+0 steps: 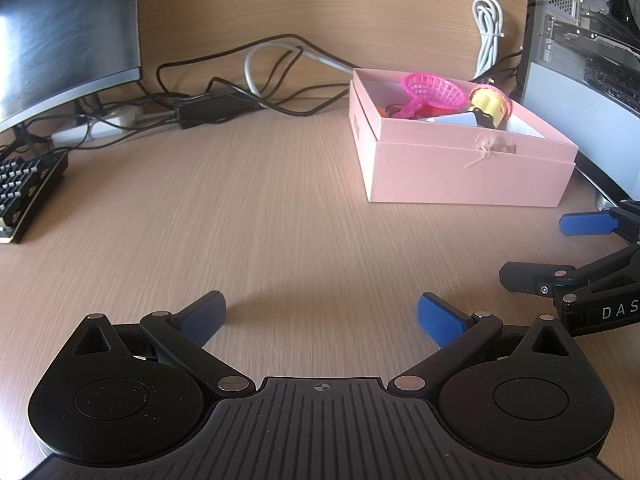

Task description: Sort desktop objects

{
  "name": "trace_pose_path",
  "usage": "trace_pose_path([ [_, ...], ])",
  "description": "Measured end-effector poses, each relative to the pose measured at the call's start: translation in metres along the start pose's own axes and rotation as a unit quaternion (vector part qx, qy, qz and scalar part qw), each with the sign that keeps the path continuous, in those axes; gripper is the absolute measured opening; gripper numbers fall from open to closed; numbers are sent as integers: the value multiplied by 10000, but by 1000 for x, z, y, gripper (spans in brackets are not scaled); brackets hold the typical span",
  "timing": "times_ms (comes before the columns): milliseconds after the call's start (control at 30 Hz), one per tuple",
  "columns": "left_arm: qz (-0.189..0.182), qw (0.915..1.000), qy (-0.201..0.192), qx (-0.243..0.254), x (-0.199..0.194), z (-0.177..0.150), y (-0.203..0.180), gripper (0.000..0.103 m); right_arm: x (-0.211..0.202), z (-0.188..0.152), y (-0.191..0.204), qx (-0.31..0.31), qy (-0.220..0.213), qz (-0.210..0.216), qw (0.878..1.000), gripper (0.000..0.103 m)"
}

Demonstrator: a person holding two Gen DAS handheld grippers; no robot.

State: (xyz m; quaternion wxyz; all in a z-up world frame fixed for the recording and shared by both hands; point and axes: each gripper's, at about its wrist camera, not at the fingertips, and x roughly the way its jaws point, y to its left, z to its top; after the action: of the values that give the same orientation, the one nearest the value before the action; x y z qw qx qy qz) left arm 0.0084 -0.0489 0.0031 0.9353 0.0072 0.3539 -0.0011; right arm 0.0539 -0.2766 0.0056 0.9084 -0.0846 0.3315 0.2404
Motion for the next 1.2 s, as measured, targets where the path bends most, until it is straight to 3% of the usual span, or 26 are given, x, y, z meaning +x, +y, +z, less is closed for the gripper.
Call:
trace_pose_path([
  [1200,-47,10000,-24,-69,-2,1,4,103,-1,0,0,0,0,0,10000,103],
])
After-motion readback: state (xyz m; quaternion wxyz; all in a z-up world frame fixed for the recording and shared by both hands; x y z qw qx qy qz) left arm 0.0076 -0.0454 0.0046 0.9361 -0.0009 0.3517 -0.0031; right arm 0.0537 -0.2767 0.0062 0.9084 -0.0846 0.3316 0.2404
